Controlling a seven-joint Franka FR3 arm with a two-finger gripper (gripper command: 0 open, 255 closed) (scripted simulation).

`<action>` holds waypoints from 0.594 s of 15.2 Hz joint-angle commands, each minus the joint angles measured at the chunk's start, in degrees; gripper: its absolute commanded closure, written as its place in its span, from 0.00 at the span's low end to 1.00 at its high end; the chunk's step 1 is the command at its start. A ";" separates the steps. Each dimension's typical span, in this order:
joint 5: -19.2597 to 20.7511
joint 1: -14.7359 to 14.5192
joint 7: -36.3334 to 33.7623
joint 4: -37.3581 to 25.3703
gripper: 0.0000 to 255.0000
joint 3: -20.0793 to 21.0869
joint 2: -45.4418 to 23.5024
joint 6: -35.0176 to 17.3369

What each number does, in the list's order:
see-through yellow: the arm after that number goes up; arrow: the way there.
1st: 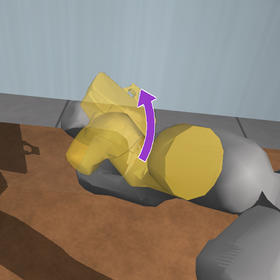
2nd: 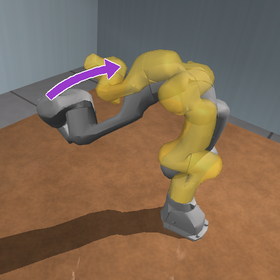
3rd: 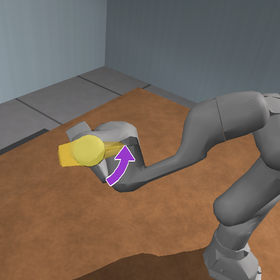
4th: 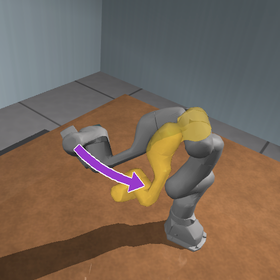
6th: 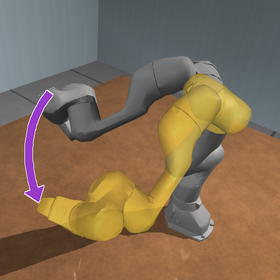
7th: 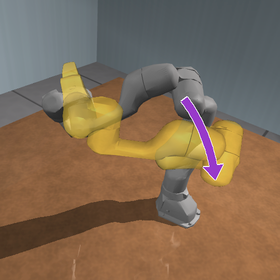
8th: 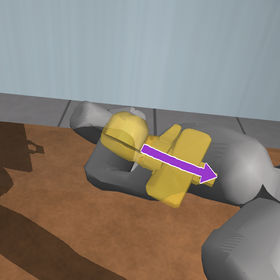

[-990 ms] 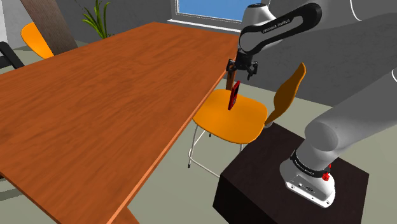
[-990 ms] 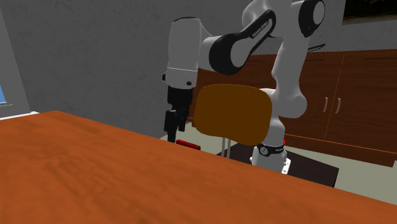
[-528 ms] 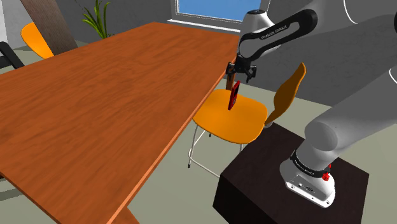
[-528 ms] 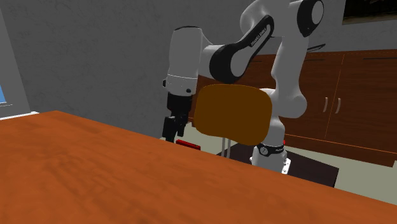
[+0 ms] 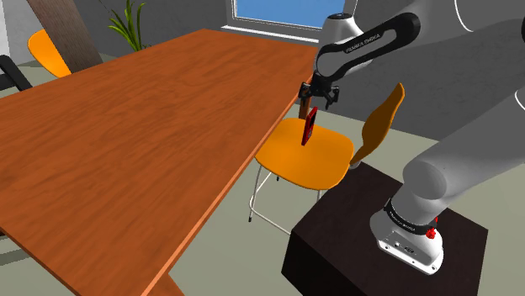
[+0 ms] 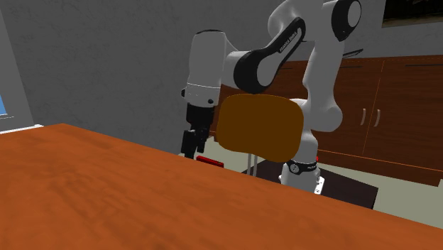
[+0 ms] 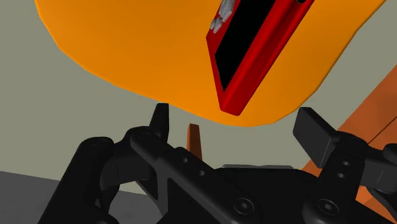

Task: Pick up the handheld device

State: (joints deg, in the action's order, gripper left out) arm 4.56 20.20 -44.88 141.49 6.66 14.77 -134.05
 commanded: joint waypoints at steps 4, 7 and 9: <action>0.26 0.21 -1.17 -0.16 1.00 0.40 -2.23 0.12; -0.14 0.20 -0.73 -1.37 1.00 0.39 -0.91 2.63; -0.37 0.16 -0.47 -2.24 1.00 0.36 -0.11 4.28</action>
State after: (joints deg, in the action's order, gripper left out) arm 4.26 20.28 -45.45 139.52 7.13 14.52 -130.85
